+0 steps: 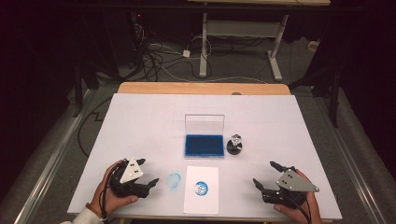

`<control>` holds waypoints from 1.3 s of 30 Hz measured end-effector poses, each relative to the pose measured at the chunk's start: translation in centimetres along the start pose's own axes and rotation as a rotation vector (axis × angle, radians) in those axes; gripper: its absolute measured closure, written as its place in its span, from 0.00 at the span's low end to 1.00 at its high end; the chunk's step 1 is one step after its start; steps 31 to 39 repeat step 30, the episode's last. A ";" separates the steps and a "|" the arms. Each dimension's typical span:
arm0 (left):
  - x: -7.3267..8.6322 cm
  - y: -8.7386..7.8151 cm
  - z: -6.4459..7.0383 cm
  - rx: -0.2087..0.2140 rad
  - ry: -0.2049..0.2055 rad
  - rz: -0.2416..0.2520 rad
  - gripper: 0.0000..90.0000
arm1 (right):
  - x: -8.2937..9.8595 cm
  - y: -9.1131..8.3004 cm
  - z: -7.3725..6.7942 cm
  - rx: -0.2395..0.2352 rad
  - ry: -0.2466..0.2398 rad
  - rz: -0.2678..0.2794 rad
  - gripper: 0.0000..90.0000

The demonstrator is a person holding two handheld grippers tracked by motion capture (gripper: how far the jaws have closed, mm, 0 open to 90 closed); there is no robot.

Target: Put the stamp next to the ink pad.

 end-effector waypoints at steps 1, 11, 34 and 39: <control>0.0 0.0 0.0 0.000 -0.001 0.000 0.21 | 0.0 0.0 0.0 0.000 0.001 0.001 0.22; 0.0 0.1 -0.1 -0.003 -0.005 -0.003 0.21 | -0.2 0.1 -0.1 -0.002 -0.013 0.005 0.22; -0.1 0.2 -0.3 -0.001 -0.012 -0.003 0.21 | -0.4 -0.1 0.2 0.018 -0.029 -0.001 0.22; -0.1 0.2 -0.3 -0.001 -0.012 -0.003 0.21 | -0.4 -0.1 0.2 0.018 -0.029 -0.001 0.22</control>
Point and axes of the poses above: each handheld gripper's, and its own axes: y roughly forward along the jaws, x roughly out of its underside, z roughly to its right, the point moved 10 cm from there along y, roughly forward along the jaws
